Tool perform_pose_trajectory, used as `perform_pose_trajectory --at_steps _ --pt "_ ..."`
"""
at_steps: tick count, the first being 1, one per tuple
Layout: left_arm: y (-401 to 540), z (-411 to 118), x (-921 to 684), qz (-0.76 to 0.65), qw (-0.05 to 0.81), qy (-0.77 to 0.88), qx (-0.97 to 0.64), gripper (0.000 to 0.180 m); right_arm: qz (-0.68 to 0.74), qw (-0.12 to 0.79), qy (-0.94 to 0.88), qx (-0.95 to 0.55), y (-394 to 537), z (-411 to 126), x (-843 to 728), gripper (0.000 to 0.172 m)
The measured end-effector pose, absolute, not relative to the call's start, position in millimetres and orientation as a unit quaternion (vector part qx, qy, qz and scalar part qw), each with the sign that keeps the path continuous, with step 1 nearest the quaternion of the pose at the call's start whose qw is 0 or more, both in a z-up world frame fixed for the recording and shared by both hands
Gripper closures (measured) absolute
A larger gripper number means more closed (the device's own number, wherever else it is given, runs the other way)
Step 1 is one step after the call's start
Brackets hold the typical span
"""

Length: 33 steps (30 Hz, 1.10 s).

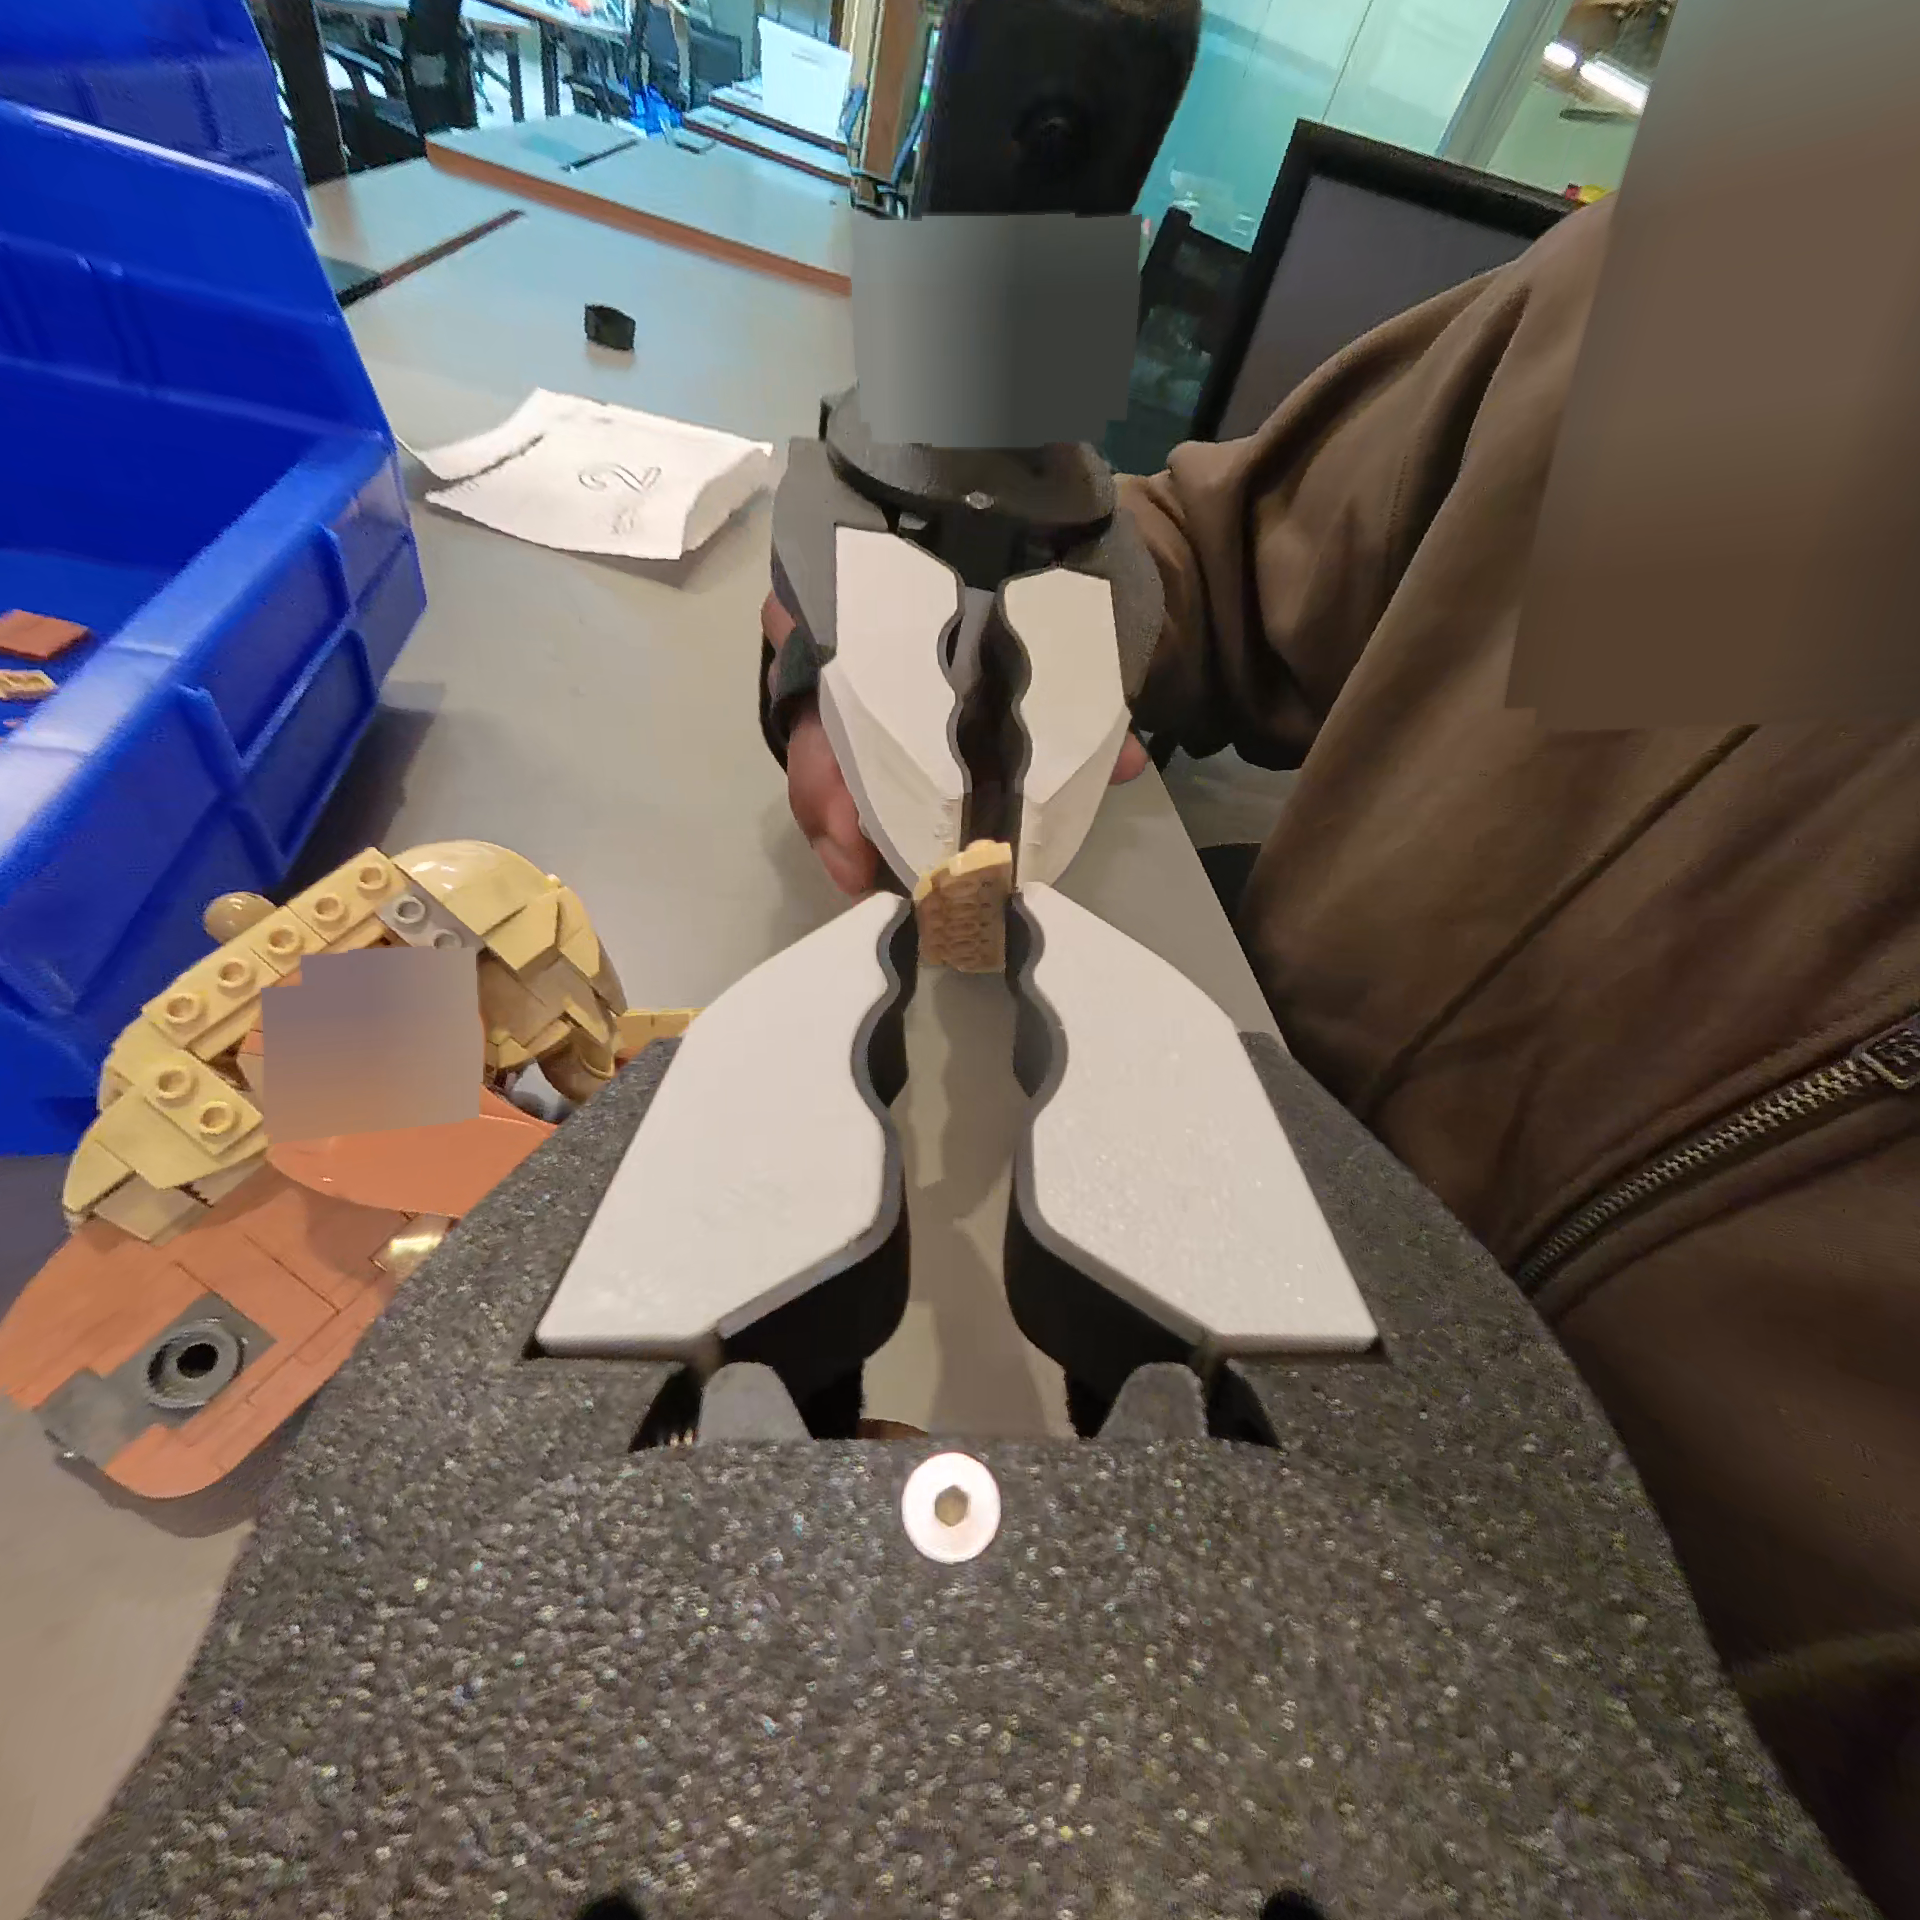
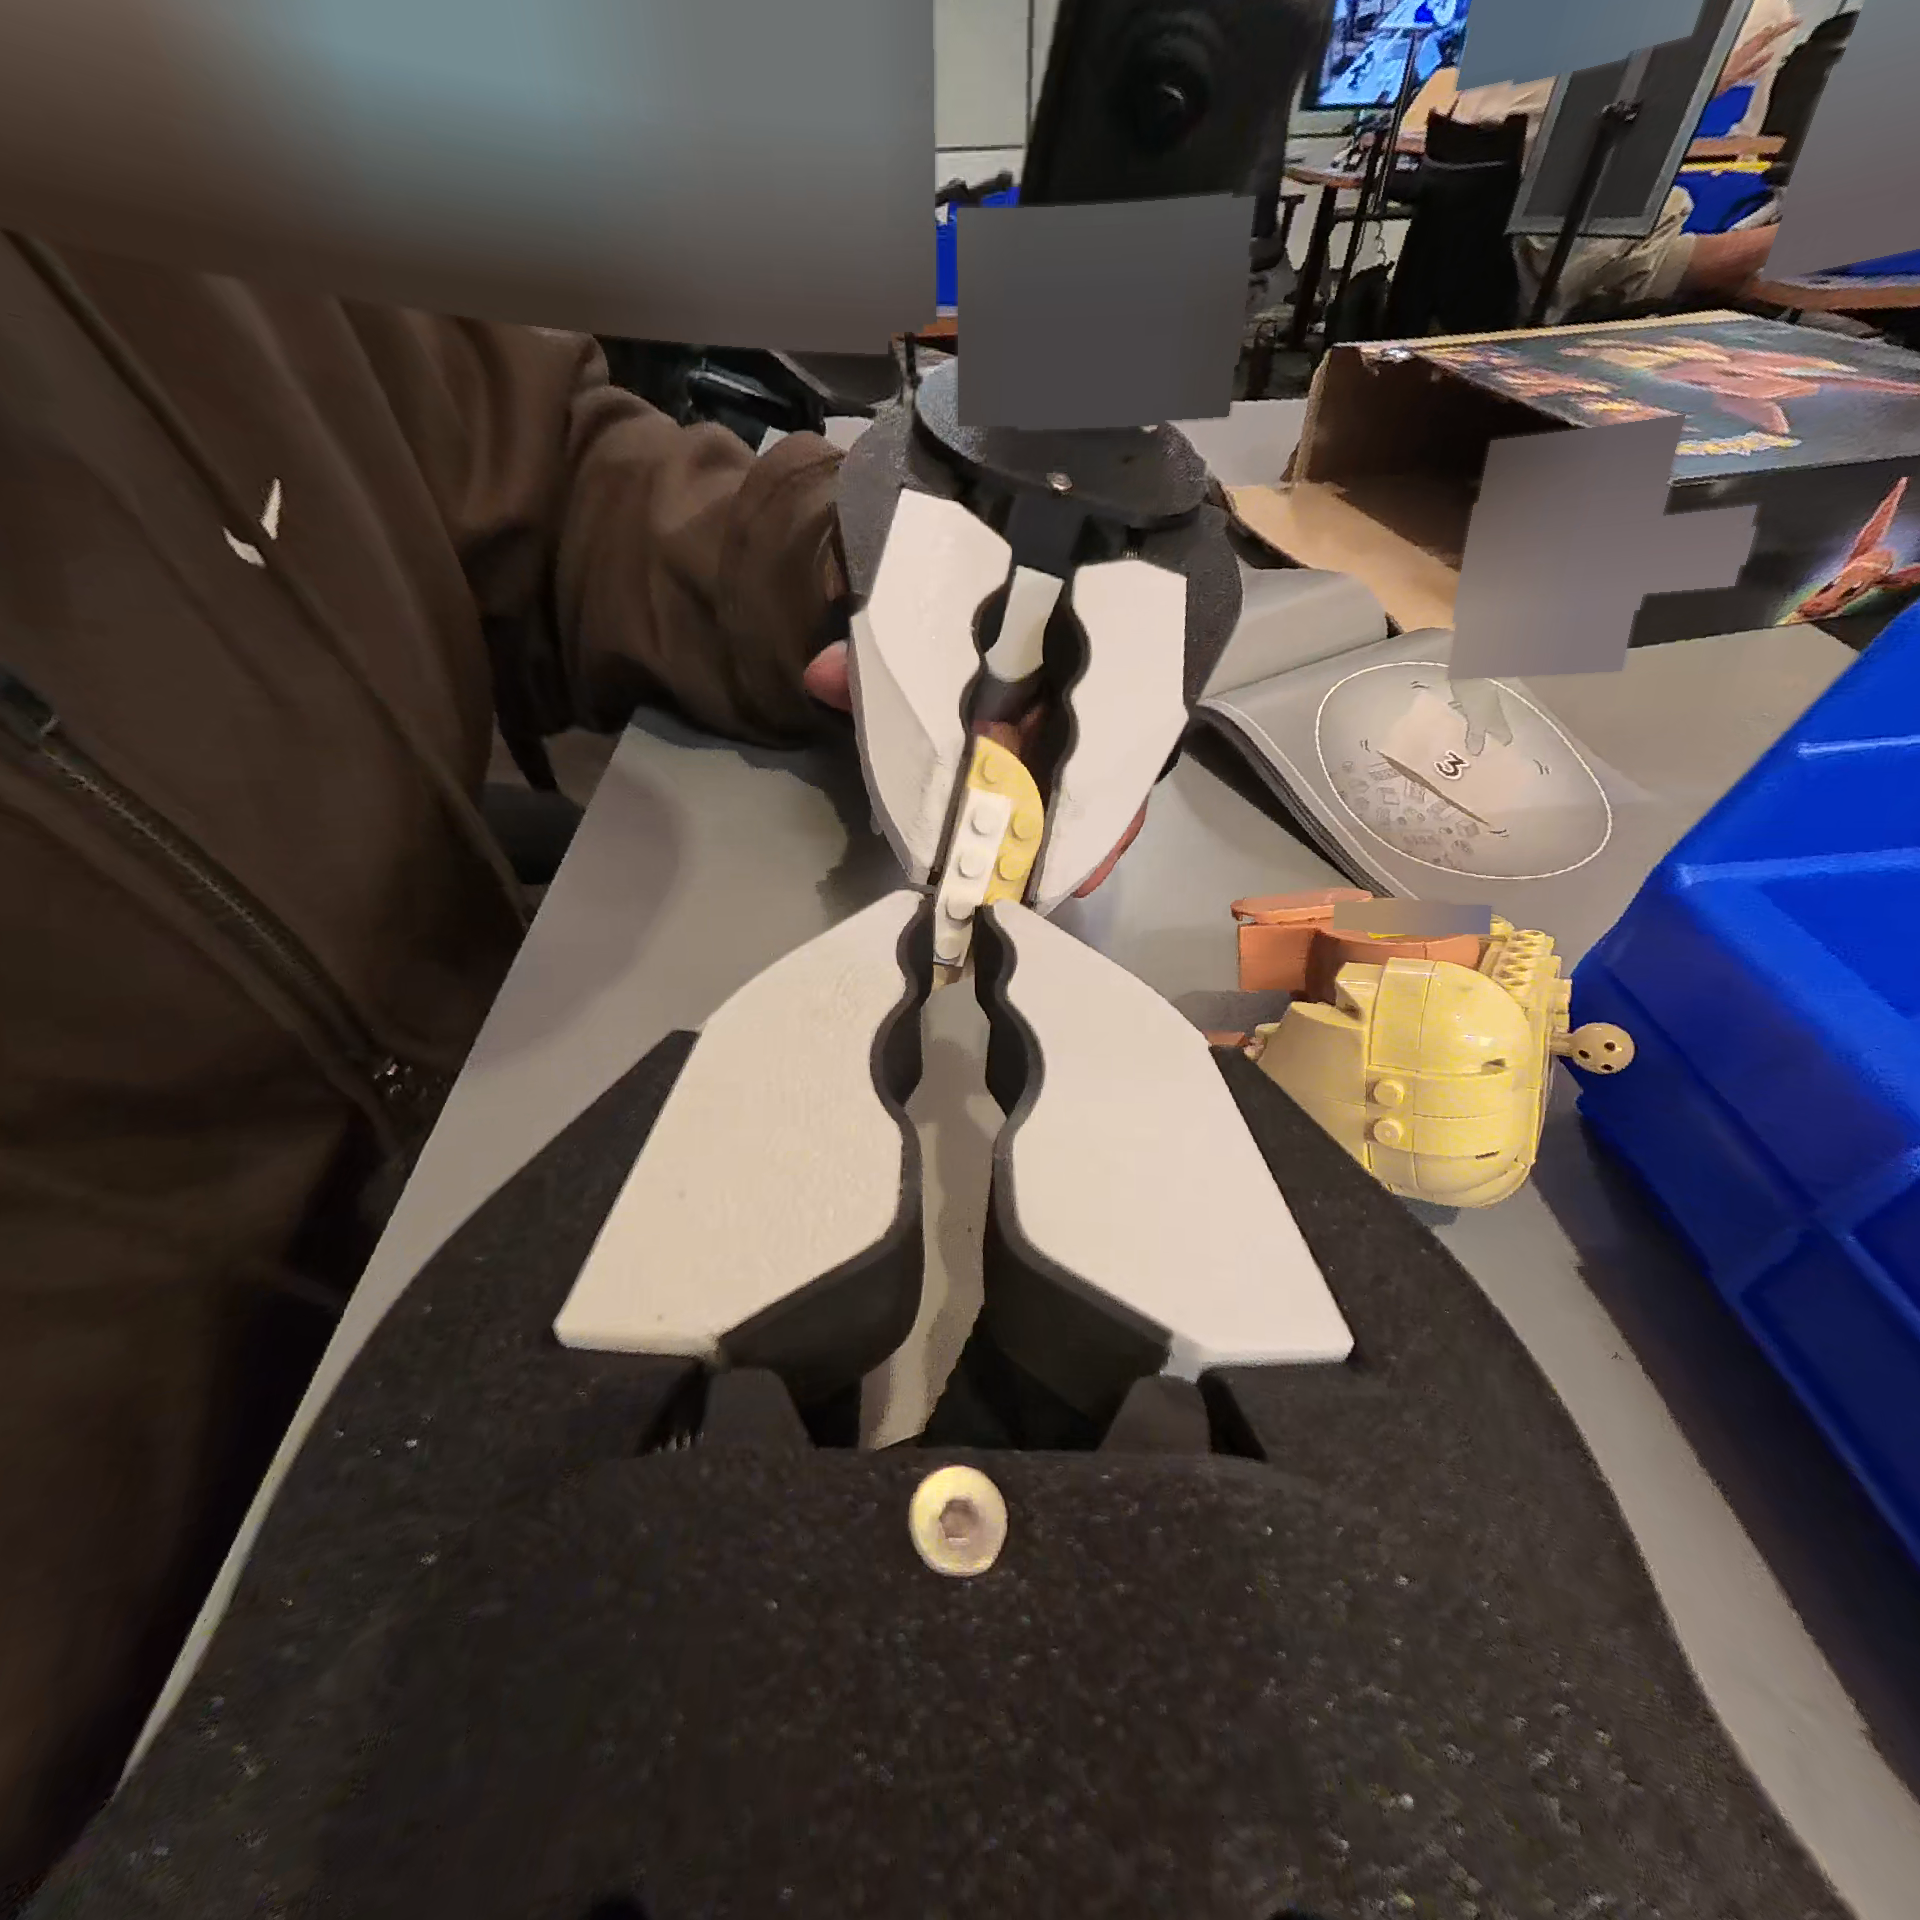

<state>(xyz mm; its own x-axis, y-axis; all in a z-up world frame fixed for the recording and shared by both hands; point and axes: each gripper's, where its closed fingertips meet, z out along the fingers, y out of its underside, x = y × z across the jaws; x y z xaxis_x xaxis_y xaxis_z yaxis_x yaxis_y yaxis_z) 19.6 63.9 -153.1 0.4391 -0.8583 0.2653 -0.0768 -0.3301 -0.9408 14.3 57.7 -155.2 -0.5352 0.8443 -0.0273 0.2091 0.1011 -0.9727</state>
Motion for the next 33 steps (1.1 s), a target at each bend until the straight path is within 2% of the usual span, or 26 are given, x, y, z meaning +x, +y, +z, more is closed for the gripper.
perform_pose_trajectory --at_steps 8,12,18,25,33 --pt "62 -157 19 -0.435 0.444 0.318 -0.716 0.164 0.539 0.287 -0.694 -0.382 57 -158 16 0.166" --pt "62 -155 14 -0.439 0.443 0.315 -0.716 0.164 0.545 0.296 -0.677 -0.397 70 -152 16 0.172" --pt "66 -152 11 -0.433 0.460 0.307 -0.712 0.164 0.570 0.245 -0.660 -0.423 71 -155 16 0.172" --pt "66 -155 15 -0.415 0.466 0.319 -0.714 0.164 0.562 0.227 -0.673 -0.424 60 -164 15 0.161" --pt "69 -159 15 -0.392 0.470 0.325 -0.721 0.164 0.549 0.230 -0.672 -0.442 63 -169 11 0.161"
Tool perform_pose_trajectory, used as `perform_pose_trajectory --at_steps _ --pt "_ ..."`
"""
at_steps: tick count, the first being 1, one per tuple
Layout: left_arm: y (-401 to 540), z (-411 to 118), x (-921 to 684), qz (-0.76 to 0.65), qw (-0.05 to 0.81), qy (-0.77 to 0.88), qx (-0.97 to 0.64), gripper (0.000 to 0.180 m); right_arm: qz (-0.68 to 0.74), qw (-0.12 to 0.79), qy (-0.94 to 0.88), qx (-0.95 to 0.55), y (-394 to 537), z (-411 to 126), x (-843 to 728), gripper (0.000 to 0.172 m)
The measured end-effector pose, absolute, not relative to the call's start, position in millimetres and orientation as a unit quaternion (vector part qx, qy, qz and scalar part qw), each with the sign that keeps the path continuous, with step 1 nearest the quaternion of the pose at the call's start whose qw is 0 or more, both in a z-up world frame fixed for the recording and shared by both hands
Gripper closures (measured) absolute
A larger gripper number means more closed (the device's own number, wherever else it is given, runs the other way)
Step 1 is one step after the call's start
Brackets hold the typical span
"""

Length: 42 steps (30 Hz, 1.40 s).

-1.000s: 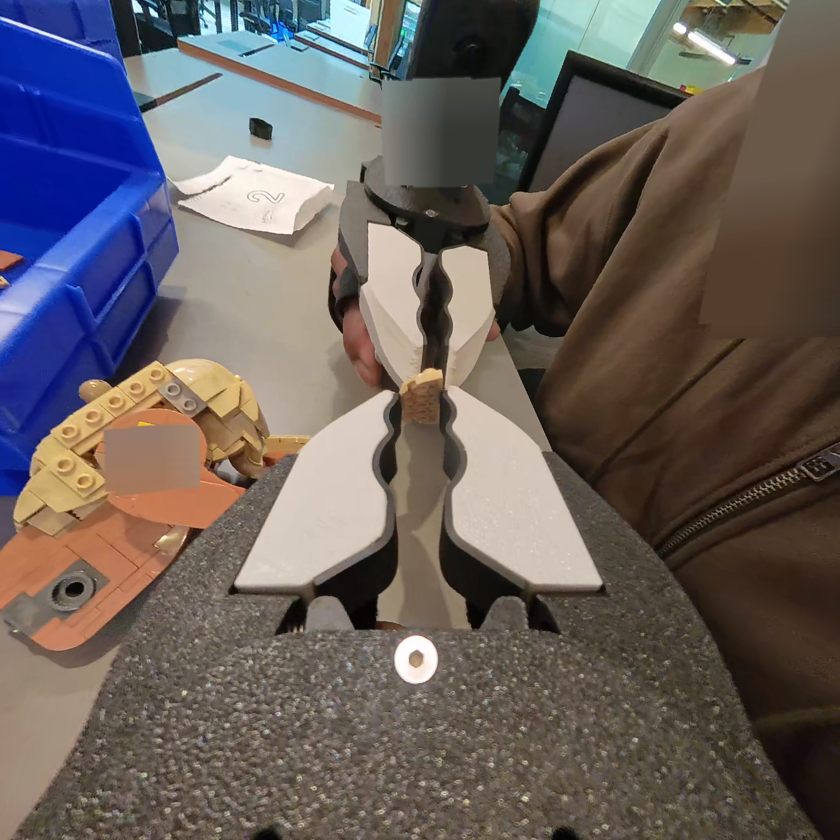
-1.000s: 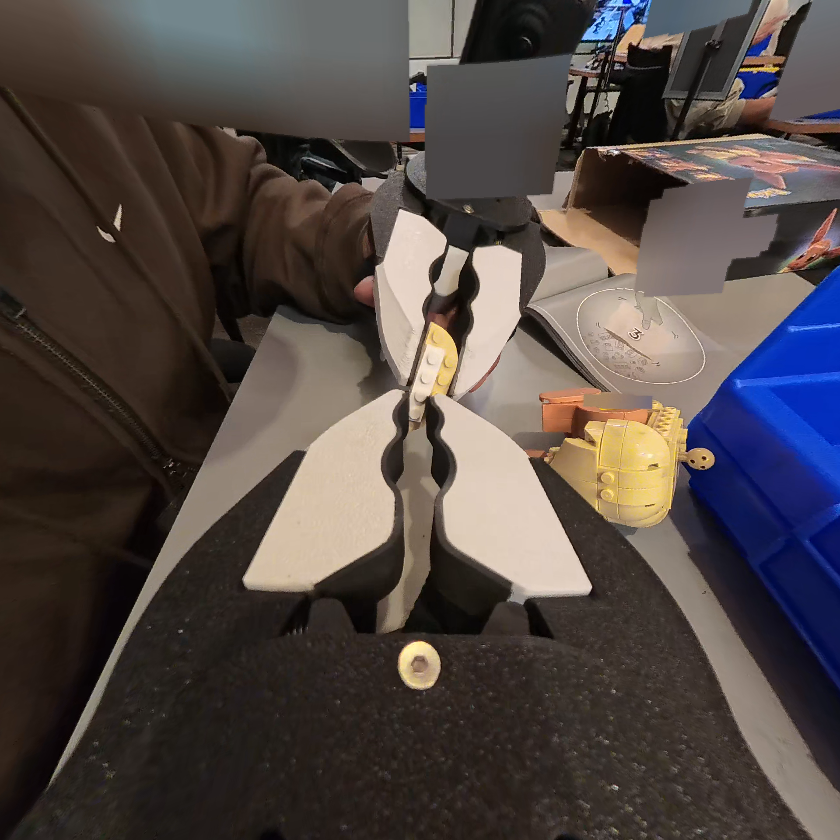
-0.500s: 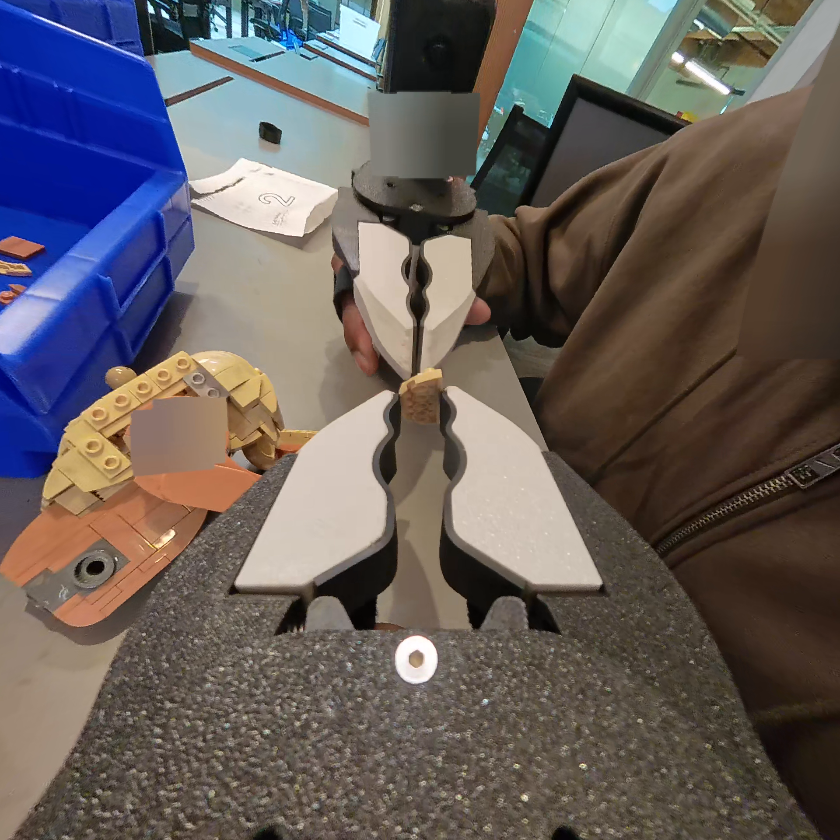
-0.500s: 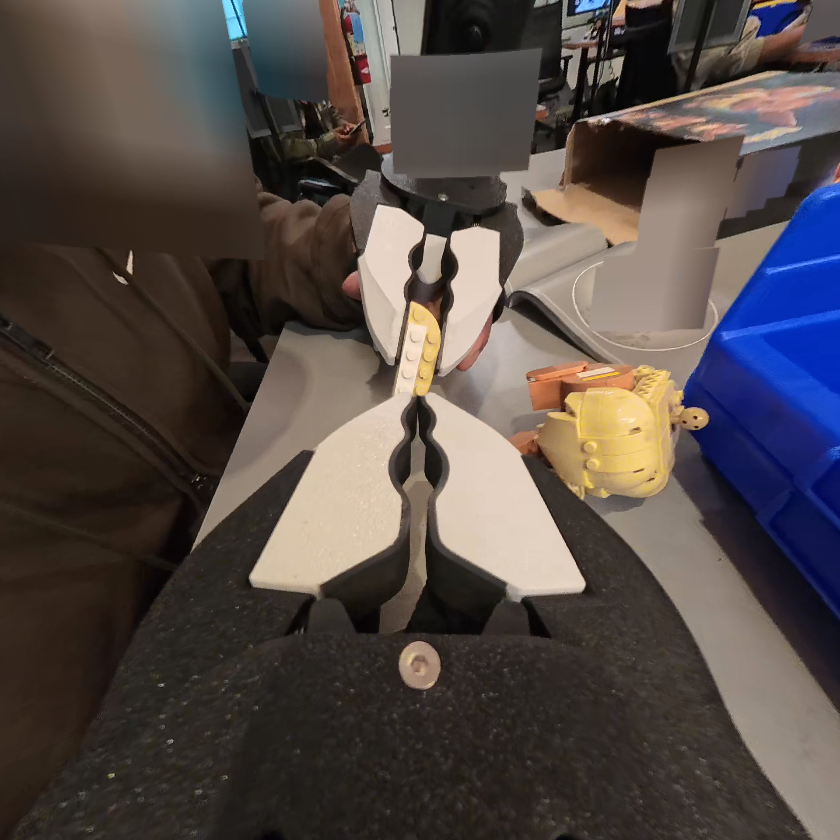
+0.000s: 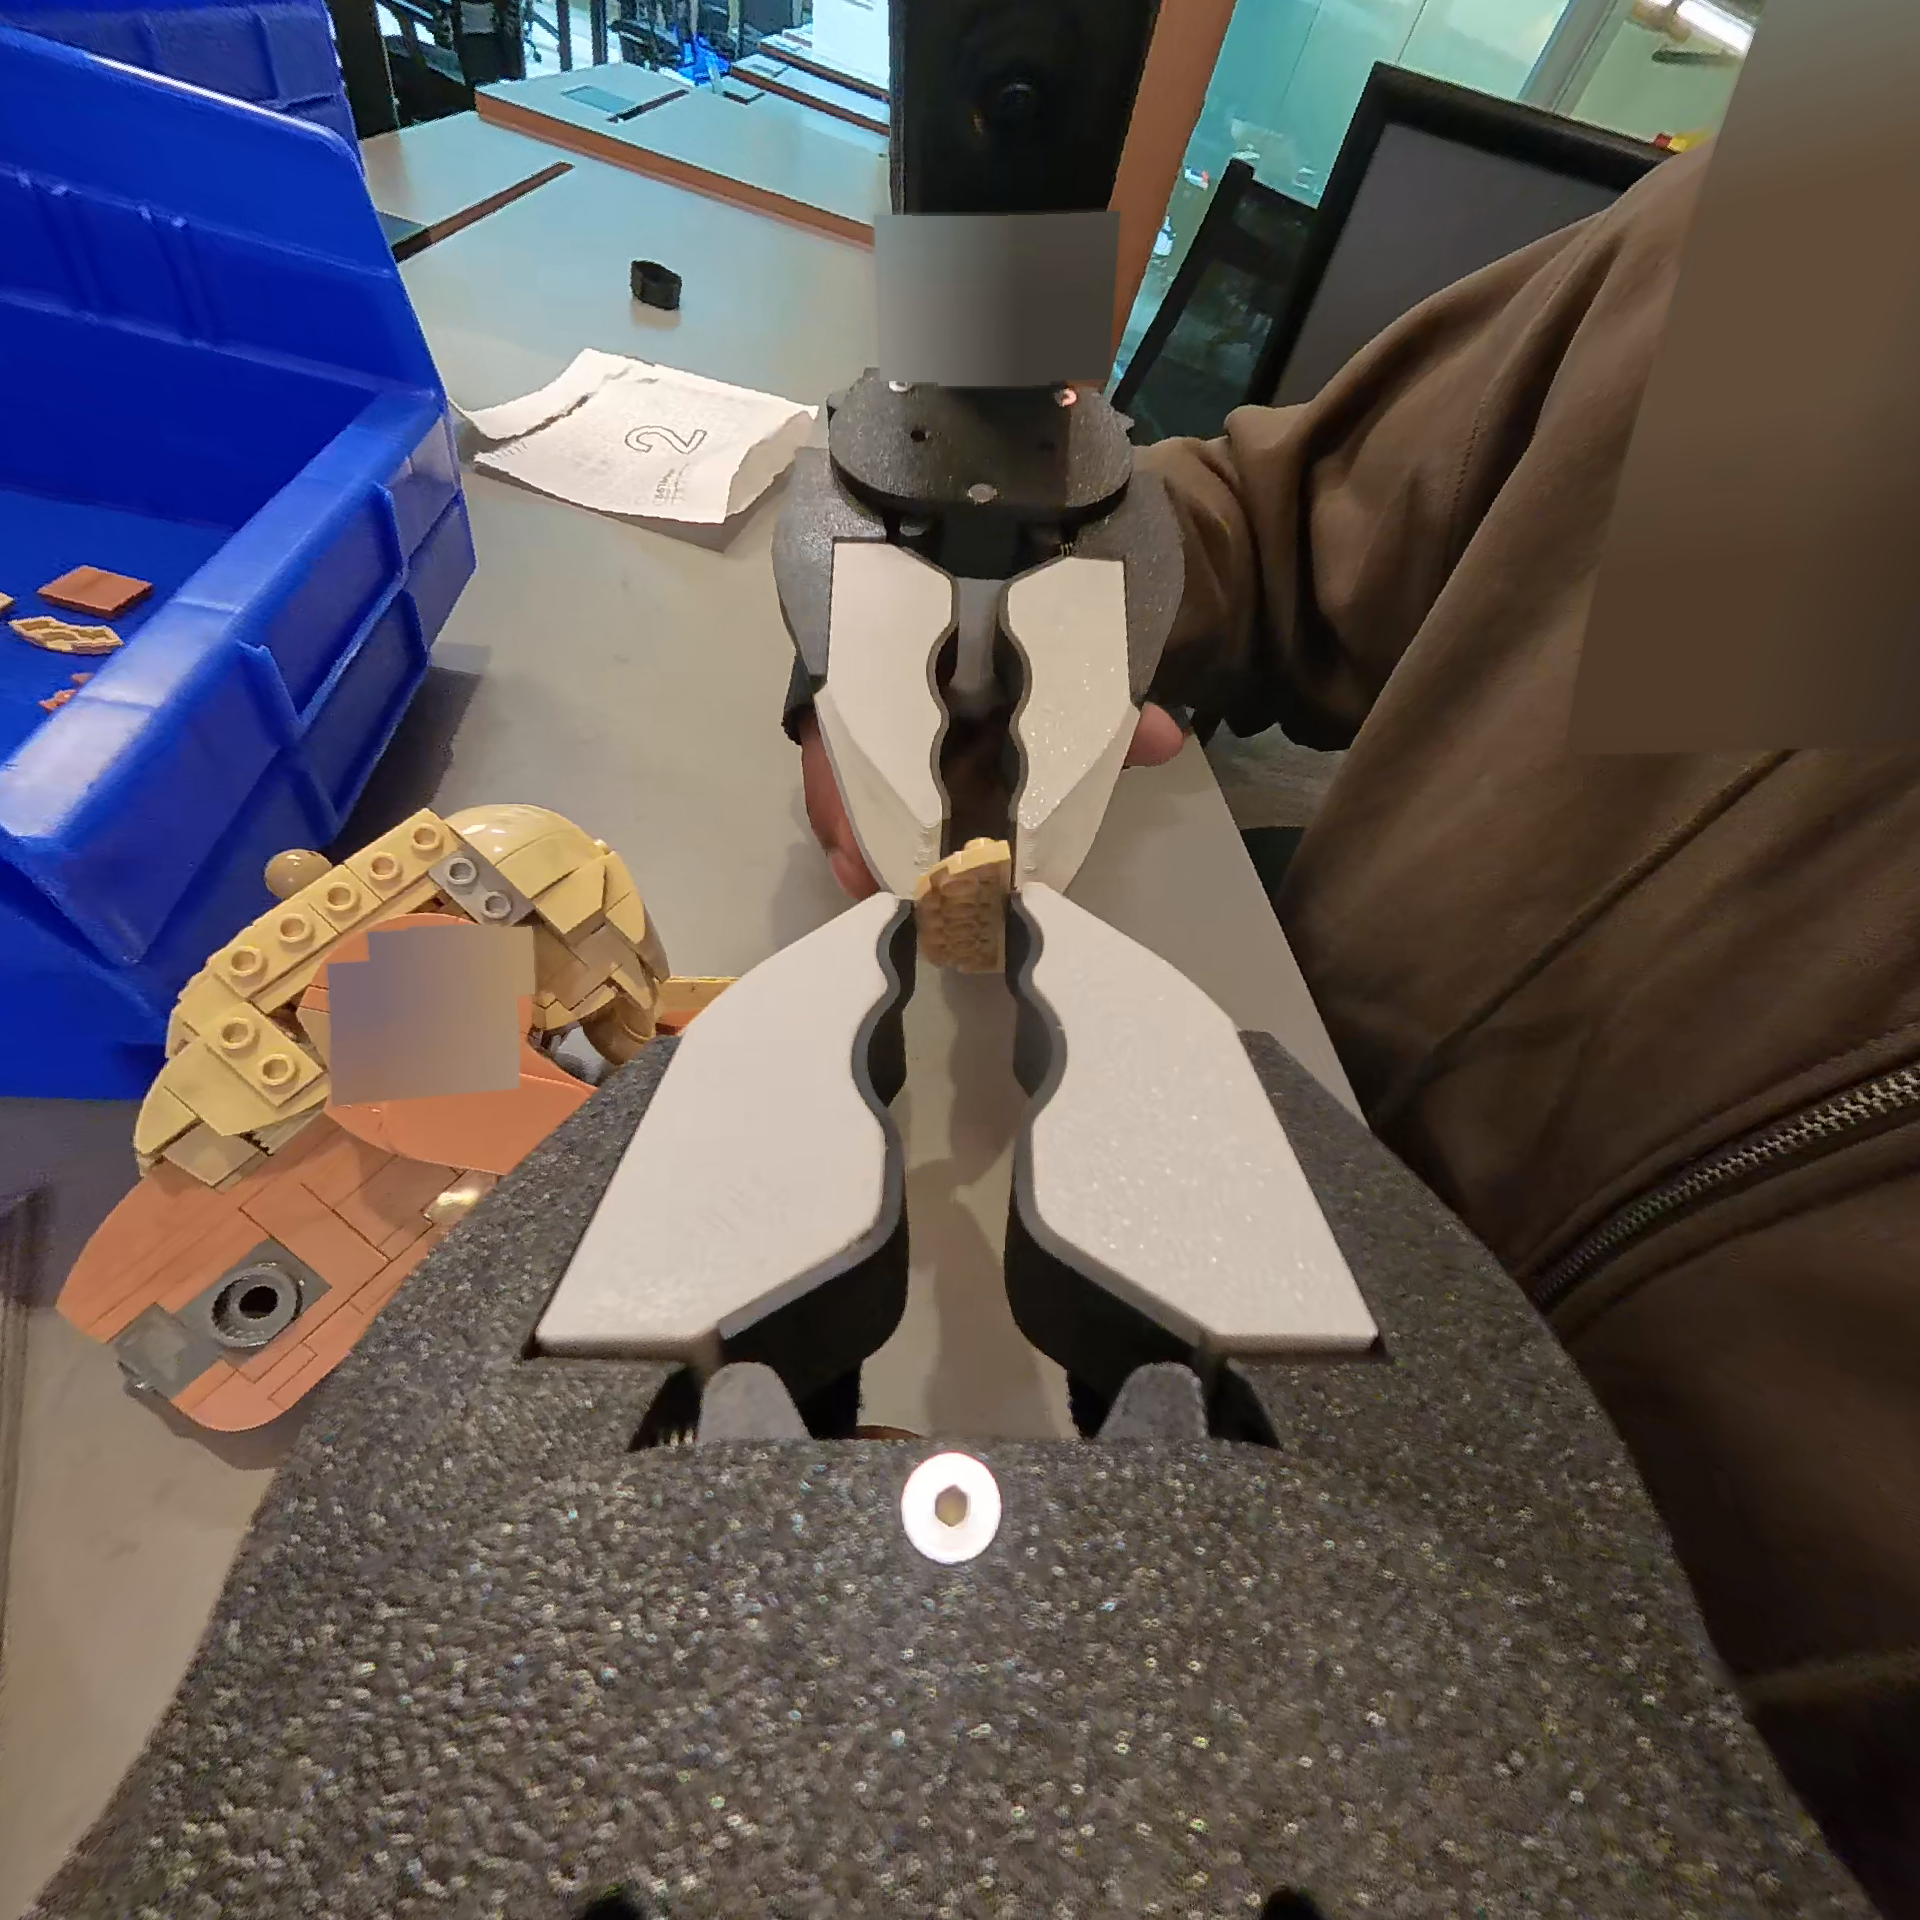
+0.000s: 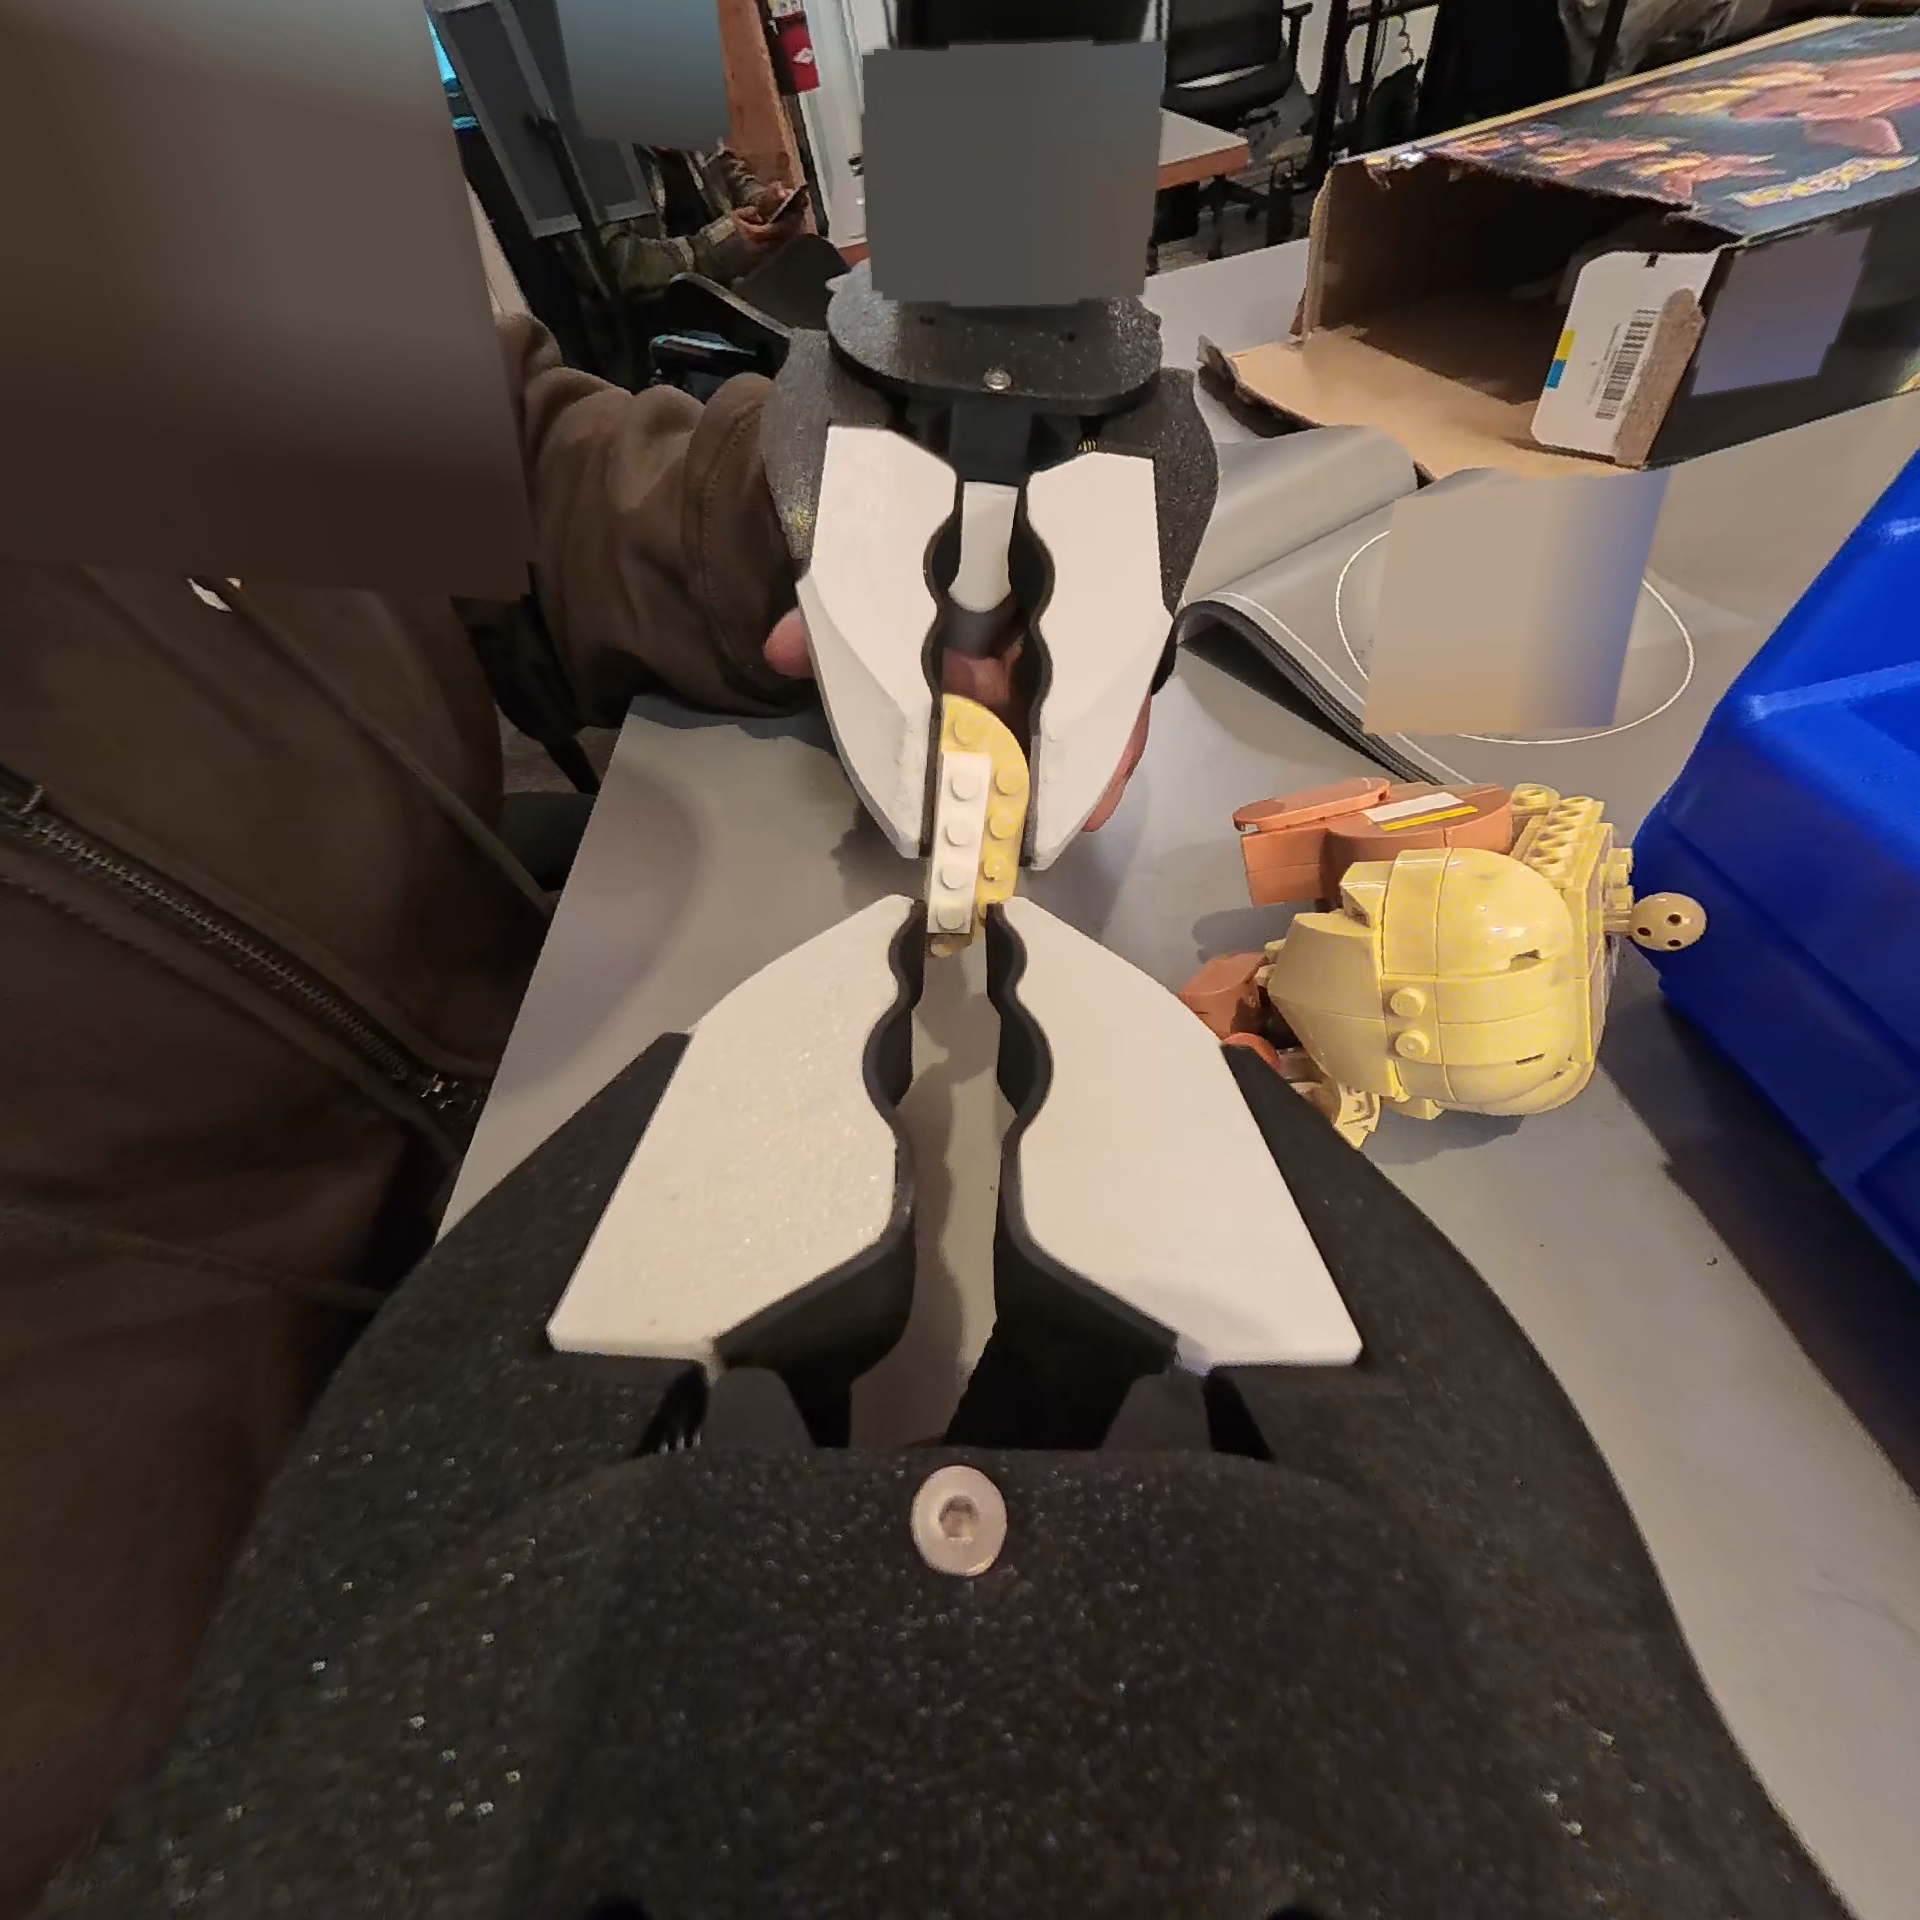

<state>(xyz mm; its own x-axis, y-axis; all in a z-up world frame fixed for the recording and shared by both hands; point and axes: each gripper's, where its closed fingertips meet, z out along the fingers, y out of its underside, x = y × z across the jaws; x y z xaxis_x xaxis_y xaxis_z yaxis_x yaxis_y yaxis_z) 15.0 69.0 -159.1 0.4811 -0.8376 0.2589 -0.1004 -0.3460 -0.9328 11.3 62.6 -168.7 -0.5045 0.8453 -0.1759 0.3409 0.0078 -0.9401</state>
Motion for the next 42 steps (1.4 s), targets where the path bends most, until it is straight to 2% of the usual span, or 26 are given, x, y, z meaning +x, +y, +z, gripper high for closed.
perform_pose_trajectory --at_steps 15,18,37,42 --pt "76 -159 11 -0.386 0.484 0.302 -0.725 0.164 0.548 0.231 -0.657 -0.463 68 -169 7 0.159" --pt "75 -160 12 -0.390 0.479 0.304 -0.725 0.164 0.545 0.230 -0.661 -0.461 67 -170 8 0.164" --pt "62 -159 15 -0.411 0.440 0.332 -0.726 0.164 0.577 0.185 -0.663 -0.439 59 -164 16 0.164" --pt "64 -163 10 -0.406 0.439 0.331 -0.730 0.164 0.606 0.204 -0.616 -0.460 85 -146 16 0.164"
